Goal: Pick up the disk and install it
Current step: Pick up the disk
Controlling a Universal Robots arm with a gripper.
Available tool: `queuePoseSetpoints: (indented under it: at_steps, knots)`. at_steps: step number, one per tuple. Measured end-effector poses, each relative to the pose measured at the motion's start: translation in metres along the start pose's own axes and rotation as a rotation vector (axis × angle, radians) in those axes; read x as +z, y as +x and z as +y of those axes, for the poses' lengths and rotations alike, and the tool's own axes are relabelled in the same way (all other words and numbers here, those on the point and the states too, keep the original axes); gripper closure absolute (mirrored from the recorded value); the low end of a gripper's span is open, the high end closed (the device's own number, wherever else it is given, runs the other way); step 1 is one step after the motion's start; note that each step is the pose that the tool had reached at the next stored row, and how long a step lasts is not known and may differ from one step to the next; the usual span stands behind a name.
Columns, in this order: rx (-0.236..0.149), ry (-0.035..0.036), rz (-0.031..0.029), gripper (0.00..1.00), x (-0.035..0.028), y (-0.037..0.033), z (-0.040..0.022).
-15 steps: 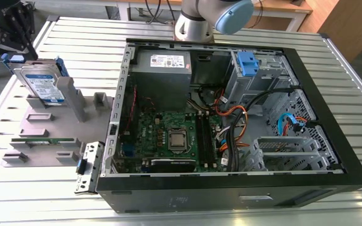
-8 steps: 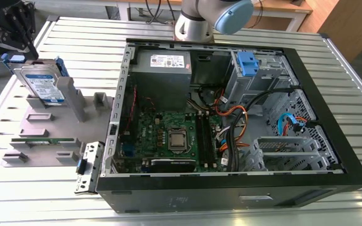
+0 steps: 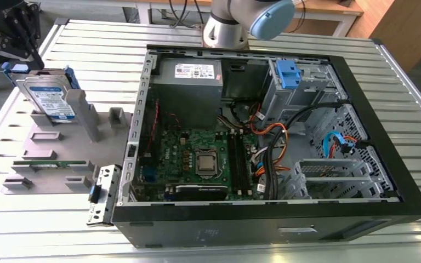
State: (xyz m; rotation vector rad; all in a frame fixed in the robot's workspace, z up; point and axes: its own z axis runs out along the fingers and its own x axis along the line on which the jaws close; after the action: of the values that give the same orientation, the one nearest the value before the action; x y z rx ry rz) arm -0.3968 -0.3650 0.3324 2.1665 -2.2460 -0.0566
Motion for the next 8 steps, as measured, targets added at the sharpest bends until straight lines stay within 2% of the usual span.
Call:
queuePoseSetpoints:
  at_steps: [8]
  knots:
    - [0.0, 0.0, 0.0, 0.89, 0.0, 0.0013, 0.0]
